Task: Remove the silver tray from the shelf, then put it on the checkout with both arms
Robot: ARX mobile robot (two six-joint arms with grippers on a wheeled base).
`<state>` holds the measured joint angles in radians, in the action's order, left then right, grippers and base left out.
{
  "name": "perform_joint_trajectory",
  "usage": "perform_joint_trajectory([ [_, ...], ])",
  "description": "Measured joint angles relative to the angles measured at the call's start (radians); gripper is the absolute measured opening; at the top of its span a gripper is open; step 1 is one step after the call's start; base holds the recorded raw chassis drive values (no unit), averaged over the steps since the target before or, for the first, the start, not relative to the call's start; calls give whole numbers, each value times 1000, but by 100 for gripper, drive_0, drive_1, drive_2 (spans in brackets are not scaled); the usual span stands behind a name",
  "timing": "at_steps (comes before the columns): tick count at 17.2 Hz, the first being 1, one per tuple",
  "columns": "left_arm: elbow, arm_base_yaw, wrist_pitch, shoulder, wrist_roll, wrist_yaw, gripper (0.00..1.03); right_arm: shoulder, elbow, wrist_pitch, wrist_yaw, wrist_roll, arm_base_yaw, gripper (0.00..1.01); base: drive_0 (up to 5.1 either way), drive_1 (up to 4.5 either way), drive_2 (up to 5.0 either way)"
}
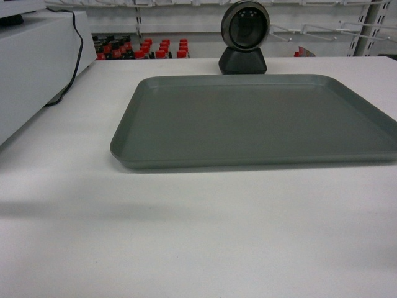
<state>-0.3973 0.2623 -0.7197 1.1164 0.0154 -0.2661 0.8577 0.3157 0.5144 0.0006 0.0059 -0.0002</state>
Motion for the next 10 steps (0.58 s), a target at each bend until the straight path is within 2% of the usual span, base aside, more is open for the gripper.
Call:
perform_joint_trajectory([
  [5,204,-114,13,-209,-1,113,2,-169,-156,6,0,0,0,2,0,0,0],
  [10,264,-153,51,-307,-1,153,2,-252,-200,-21,0,0,0,2,0,0,0],
])
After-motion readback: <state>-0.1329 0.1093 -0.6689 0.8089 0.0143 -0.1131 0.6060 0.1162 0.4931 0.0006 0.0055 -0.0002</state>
